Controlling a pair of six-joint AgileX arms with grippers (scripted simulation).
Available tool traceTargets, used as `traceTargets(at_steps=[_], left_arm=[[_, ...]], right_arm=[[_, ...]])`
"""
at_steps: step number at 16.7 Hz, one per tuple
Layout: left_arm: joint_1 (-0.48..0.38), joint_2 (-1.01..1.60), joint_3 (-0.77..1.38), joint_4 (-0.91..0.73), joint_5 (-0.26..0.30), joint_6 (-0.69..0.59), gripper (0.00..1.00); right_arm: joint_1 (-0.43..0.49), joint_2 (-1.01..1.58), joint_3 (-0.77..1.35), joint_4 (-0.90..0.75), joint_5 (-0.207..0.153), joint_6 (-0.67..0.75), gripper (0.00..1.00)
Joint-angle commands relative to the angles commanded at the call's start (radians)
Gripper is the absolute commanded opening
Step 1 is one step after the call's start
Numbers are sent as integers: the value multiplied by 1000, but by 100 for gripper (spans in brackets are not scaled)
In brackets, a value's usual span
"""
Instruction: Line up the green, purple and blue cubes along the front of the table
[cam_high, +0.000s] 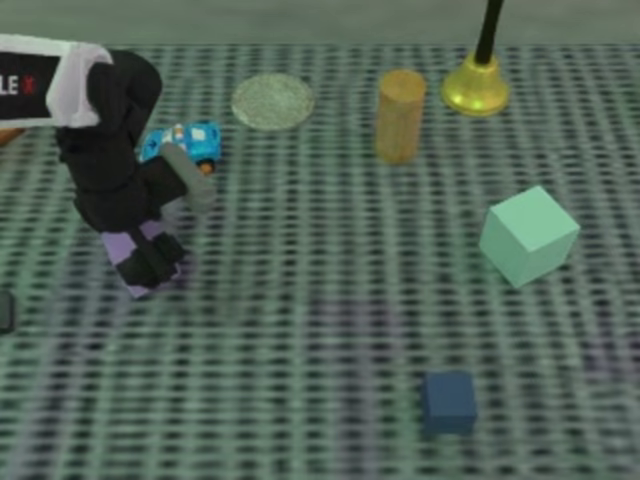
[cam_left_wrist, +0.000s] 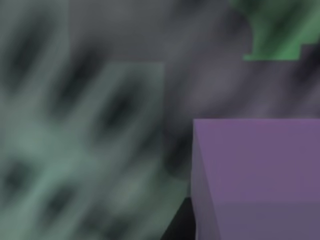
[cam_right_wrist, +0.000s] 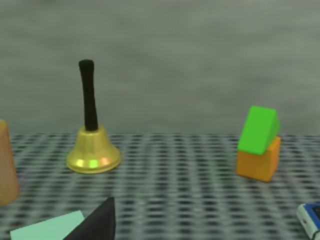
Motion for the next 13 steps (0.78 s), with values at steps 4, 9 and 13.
traceTargets(at_steps=[4, 9, 13], left_arm=[[0, 0, 0, 0, 0, 0, 0], [2, -48, 52, -88, 14, -5, 0], [14, -102, 133, -230, 11, -8, 0]], right_arm=[[0, 0, 0, 0, 0, 0, 100], [0, 0, 0, 0, 0, 0, 100], [0, 0, 0, 0, 0, 0, 100]])
